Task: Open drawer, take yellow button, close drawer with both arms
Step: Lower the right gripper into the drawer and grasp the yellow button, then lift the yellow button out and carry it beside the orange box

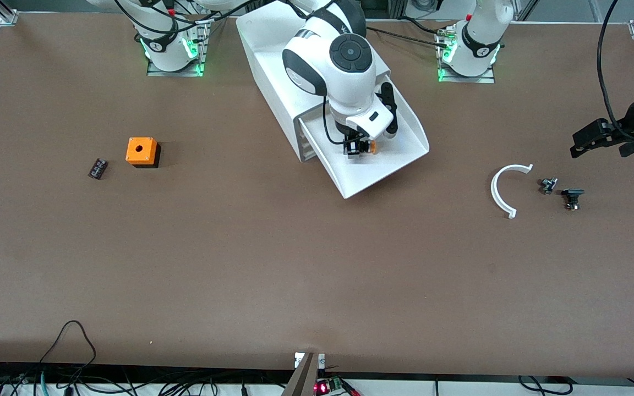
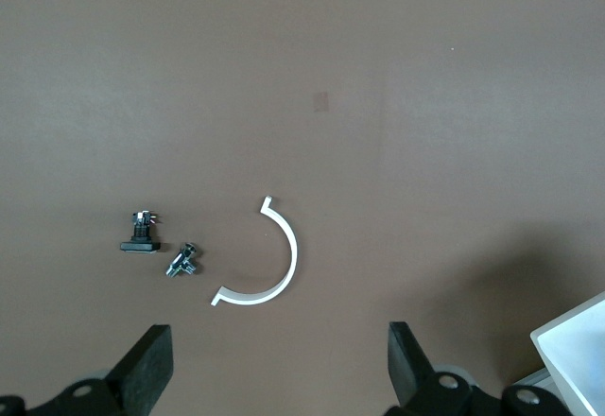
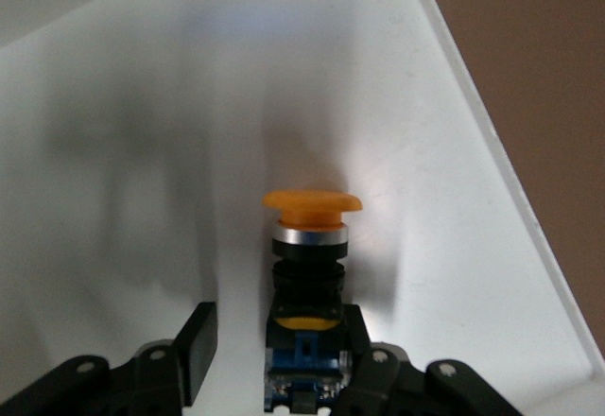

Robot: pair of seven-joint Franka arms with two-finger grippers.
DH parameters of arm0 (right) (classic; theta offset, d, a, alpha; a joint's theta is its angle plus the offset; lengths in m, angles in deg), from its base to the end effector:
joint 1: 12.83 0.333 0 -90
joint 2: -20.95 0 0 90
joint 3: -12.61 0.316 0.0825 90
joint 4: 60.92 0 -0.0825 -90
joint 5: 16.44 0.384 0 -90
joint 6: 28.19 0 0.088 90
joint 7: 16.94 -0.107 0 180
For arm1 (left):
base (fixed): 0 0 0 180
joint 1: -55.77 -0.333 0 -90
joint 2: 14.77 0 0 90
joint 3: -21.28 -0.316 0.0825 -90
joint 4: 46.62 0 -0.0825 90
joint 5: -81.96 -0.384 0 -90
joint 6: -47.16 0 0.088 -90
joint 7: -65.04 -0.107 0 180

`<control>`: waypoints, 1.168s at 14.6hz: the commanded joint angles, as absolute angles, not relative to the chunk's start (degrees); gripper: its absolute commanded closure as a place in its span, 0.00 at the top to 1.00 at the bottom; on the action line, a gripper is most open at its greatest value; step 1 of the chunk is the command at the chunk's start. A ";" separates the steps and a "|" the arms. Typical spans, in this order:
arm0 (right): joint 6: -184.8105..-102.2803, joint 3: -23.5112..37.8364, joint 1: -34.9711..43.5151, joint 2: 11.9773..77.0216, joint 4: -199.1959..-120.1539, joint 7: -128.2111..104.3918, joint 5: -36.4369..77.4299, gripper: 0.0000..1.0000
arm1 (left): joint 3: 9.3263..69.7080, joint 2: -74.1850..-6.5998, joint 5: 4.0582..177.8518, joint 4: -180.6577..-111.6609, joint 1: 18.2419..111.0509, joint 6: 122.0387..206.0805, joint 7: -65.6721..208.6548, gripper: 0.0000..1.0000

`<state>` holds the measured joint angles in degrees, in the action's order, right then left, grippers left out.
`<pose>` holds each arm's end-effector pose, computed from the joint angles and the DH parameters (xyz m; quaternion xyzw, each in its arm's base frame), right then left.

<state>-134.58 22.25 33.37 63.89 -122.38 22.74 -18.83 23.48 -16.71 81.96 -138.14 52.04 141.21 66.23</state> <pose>0.4621 0.6027 0.3933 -0.6848 -0.7275 -0.0166 0.0393 0.5703 0.0156 0.5991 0.9997 0.0237 0.0052 0.0006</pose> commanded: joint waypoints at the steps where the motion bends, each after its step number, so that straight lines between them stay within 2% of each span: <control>1: -133.75 22.45 33.93 65.07 -119.98 22.96 -20.21 0.39 | 23.30 -15.21 80.29 -139.44 52.52 140.76 67.33 1.00; 5: -133.83 22.81 33.84 64.72 -119.98 23.31 -20.66 0.23 | 23.30 -15.21 80.29 -139.44 52.52 140.76 67.33 1.00; 7: -134.01 23.77 33.93 63.32 -119.98 22.18 -20.66 0.18 | 23.30 -15.21 80.29 -139.44 52.52 140.76 67.33 1.00; 12: -132.35 23.25 32.53 56.90 -120.07 15.40 -20.74 0.18 | 23.30 -15.21 80.29 -139.44 52.52 140.85 67.33 1.00; 17: -129.26 22.63 25.42 50.58 -121.55 6.46 -23.72 0.18 | 23.30 -15.30 80.29 -139.44 52.52 140.94 67.33 1.00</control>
